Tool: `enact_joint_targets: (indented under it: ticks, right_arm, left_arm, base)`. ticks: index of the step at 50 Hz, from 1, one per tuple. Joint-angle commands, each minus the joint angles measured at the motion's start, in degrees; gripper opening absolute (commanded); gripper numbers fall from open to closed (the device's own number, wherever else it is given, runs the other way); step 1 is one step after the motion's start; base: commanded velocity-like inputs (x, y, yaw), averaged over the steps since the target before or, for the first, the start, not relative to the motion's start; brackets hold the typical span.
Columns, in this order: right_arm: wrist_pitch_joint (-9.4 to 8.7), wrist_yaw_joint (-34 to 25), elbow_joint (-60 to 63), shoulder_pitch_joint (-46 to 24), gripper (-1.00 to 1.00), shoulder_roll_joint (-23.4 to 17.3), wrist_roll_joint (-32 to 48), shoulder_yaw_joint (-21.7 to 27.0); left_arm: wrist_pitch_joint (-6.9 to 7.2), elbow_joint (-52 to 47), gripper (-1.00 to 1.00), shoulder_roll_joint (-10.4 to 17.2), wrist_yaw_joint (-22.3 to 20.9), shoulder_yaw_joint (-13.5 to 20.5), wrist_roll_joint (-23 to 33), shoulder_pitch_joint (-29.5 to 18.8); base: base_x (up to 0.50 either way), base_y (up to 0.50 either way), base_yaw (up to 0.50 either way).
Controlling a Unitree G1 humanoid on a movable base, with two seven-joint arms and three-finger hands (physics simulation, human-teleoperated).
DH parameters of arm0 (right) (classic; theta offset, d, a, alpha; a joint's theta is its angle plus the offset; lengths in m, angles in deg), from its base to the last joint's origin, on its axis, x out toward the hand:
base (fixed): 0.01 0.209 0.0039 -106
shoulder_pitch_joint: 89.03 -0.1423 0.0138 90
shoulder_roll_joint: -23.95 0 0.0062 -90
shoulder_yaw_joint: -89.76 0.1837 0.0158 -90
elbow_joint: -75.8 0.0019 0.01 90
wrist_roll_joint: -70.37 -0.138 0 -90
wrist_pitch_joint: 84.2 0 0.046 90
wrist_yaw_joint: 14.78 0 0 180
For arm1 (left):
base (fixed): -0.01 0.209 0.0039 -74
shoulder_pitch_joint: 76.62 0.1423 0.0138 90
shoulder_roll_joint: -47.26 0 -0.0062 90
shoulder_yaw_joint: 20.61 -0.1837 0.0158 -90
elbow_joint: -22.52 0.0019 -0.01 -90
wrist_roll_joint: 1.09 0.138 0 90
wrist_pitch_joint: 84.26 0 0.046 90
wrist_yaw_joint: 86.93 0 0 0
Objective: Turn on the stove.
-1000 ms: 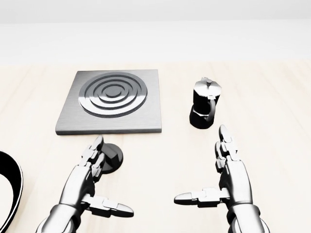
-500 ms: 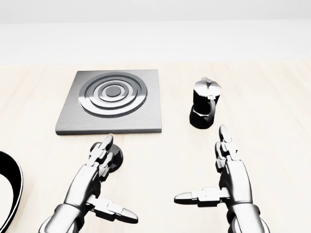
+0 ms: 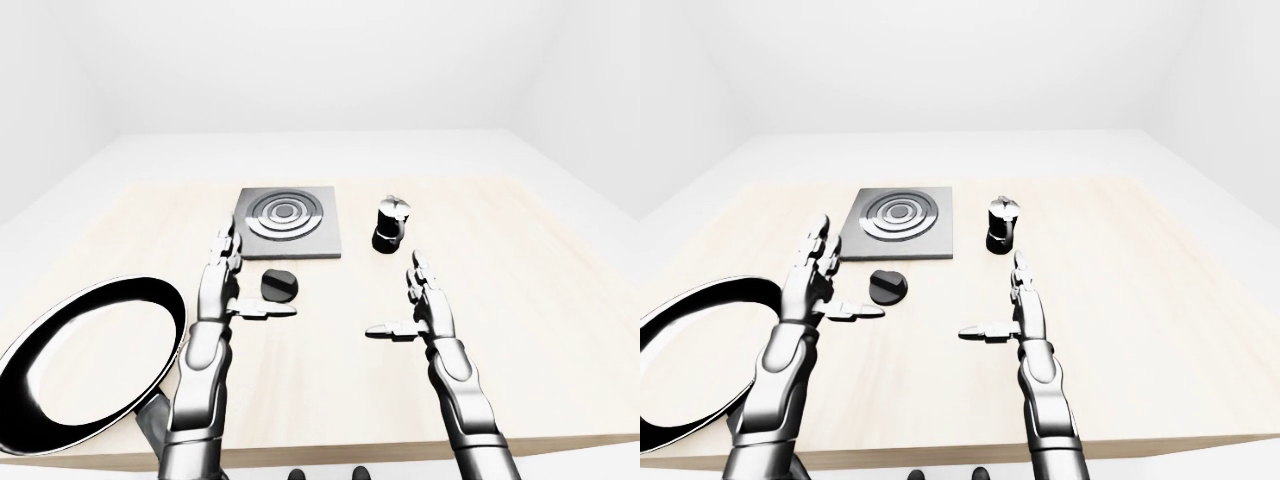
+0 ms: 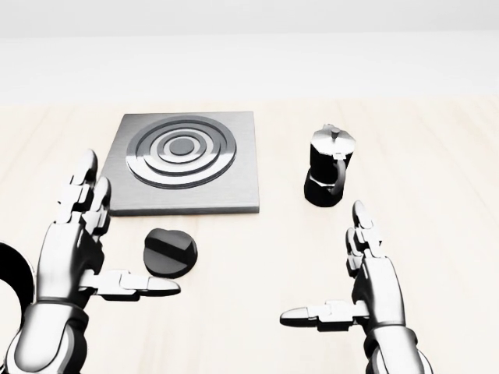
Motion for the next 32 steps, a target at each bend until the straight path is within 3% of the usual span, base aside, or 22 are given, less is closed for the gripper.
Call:
enact_joint_targets:
  ticks: [1,11,15,18,20,24,28,32]
  right_arm:
    - [-0.24,0.1,-0.1,-0.2,1.0,0.0,-0.1,0.1]
    - [0.11,-0.1,-0.2,0.0,1.0,-0.1,0.0,0.0]
    - [0.11,-0.1,0.0,0.2,1.0,0.0,0.1,-0.1]
    - [0.3,-0.1,-0.3,0.0,1.0,0.0,0.1,-0.1]
    - [-0.01,-0.1,0.1,0.1,1.0,0.0,0.1,-0.1]
    - [0.26,-0.1,-0.1,0.1,1.0,0.0,0.2,-0.2]
    - [0.52,-0.2,-0.3,0.2,1.0,0.0,0.2,-0.2]
    - [0.16,-0.2,0.2,0.3,1.0,0.1,0.3,-0.2]
  left_arm:
    - [-1.23,-3.9,1.0,1.0,2.1,2.2,-2.2,-0.5]
    - [-1.13,-7.4,1.0,1.4,2.5,2.9,-2.3,0.0]
    - [0.78,-10.4,1.0,2.0,3.3,4.7,-3.7,-0.5]
    - [1.21,-13.1,1.0,2.2,3.8,5.0,-3.6,-0.2]
    - [2.46,-15.2,1.0,2.2,3.8,5.1,-3.8,0.0]
    - [3.14,-18.7,1.0,2.1,3.8,5.3,-3.4,0.7]
    - [5.4,-21.6,1.0,2.1,3.8,5.8,-4.2,0.7]
    - [5.52,-25.4,1.0,2.3,3.9,6.6,-5.2,0.5]
  base:
    - [0.0,0.0,0.0]
    - [0.0,0.0,0.0]
    - [0.0,0.0,0.0]
    - [0.0,0.0,0.0]
    - [0.0,0.0,0.0]
    - [0.0,0.0,0.0]
    - [0.0,0.0,0.0]
    - [0.0,0.0,0.0]
